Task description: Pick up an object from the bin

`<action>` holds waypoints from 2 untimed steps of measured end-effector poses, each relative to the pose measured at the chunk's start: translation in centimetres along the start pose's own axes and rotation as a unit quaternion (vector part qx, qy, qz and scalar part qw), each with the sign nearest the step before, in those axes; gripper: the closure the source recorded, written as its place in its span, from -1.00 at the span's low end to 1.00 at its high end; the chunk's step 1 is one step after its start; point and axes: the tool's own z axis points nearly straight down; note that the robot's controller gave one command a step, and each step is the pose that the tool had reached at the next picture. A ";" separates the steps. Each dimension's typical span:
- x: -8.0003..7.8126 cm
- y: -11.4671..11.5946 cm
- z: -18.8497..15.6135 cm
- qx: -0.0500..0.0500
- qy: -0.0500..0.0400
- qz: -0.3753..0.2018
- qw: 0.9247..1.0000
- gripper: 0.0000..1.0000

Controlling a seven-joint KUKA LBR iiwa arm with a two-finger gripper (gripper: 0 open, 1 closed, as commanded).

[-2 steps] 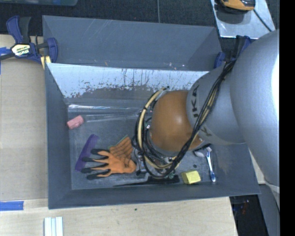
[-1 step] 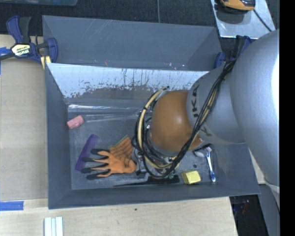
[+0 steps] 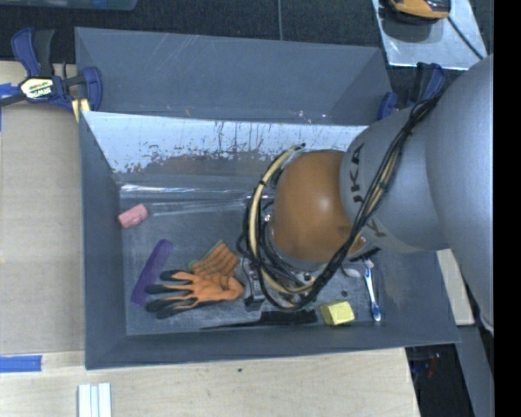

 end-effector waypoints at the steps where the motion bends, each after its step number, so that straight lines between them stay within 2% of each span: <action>1: -0.2 0.0 -1.9 0.000 -0.002 0.000 1.000 1.00; 2: -0.2 -0.1 -4.0 0.000 -0.003 -0.001 1.000 1.00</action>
Offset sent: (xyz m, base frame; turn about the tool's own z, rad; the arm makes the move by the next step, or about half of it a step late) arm 0.0014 -0.0001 0.0464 -0.0003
